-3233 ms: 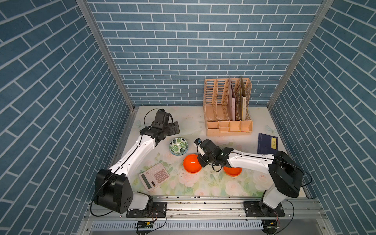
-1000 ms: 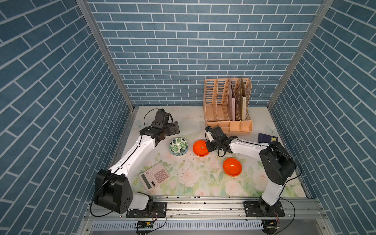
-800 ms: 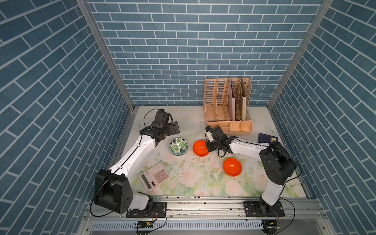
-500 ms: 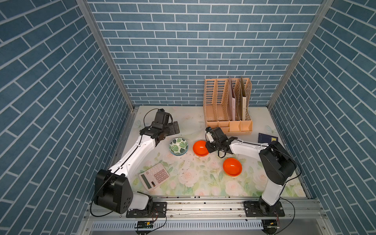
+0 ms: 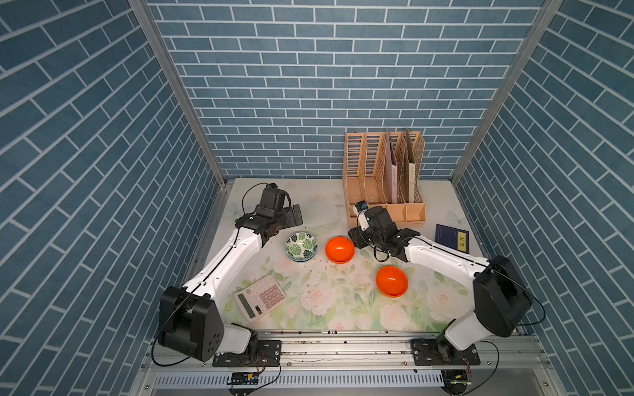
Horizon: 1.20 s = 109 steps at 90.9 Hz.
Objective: Stack the bowls
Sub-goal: Place the bowl at the center of the board, then pick up the bowl from the center of the board.
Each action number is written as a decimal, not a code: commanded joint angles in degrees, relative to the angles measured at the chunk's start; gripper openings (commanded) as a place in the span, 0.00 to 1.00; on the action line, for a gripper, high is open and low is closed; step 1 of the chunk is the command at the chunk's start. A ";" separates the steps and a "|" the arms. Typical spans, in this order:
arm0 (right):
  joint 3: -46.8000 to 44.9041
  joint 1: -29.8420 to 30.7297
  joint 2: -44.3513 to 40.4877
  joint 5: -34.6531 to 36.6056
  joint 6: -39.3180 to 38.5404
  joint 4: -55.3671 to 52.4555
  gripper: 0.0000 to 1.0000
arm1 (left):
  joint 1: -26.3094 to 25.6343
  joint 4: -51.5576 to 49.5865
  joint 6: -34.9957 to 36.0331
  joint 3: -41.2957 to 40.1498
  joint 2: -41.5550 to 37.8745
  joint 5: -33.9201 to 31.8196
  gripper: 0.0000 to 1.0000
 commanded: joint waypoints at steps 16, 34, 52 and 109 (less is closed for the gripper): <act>-13.71 -8.19 -15.26 4.39 9.21 -15.12 0.59 | -2.42 0.17 1.48 -1.19 0.97 -1.94 1.00; -18.41 -8.60 -23.74 4.63 15.36 -25.50 0.59 | -3.28 2.87 0.70 -1.05 3.24 0.45 1.00; -20.83 -8.58 -29.30 5.76 20.00 -32.78 0.59 | -4.54 4.62 0.45 -0.21 5.03 2.25 1.00; -28.34 -8.43 -23.97 2.51 23.72 -22.14 0.23 | -5.22 4.77 0.97 0.12 5.13 2.33 1.00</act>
